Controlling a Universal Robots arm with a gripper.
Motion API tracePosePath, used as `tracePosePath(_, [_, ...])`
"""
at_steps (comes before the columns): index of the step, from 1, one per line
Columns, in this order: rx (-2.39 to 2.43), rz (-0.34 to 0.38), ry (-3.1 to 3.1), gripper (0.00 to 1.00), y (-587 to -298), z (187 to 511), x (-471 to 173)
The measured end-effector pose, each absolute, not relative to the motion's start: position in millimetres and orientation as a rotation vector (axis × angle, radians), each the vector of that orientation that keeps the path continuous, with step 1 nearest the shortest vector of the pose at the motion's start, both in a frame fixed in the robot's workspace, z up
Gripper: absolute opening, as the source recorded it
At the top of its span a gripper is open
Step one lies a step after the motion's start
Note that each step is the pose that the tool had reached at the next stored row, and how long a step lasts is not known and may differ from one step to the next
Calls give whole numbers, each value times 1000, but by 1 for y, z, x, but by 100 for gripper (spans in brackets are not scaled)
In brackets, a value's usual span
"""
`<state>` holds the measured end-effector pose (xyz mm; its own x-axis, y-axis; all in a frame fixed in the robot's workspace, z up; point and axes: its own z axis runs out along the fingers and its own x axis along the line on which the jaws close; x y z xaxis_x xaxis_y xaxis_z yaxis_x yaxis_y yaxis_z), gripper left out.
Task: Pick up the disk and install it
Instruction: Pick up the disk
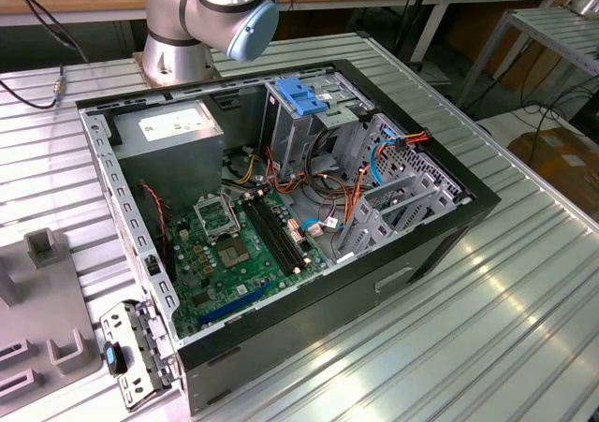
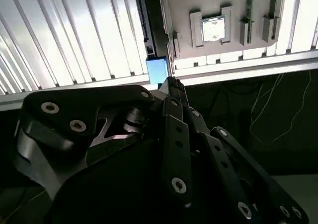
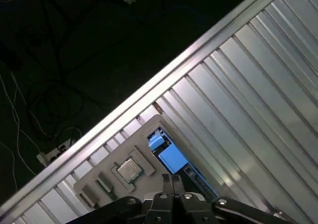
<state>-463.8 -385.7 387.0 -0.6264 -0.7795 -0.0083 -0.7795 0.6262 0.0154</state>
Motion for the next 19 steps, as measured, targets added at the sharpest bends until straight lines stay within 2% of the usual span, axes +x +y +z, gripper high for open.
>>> tracePosePath(2, [-1421, 28, 2801, 11, -386, 387, -464])
tracePosePath(3, [-1476, 28, 2773, 17, -386, 386, -464])
tracePosePath(5, [-1525, 28, 2747, 17, -386, 386, -464])
tracePosePath(6, [-1592, 28, 2709, 25, -386, 386, -464])
tracePosePath(7, [-1637, 27, 2682, 25, -386, 386, -464])
tracePosePath(8, [-1684, 27, 2653, 31, -386, 385, -464])
tracePosePath(10, [-1733, 27, 2623, 32, -386, 385, -464])
tracePosePath(12, [-1853, 26, 2538, 45, -386, 383, -464])
tracePosePath(19, [-2011, 22, 2413, 45, -386, 379, -464])
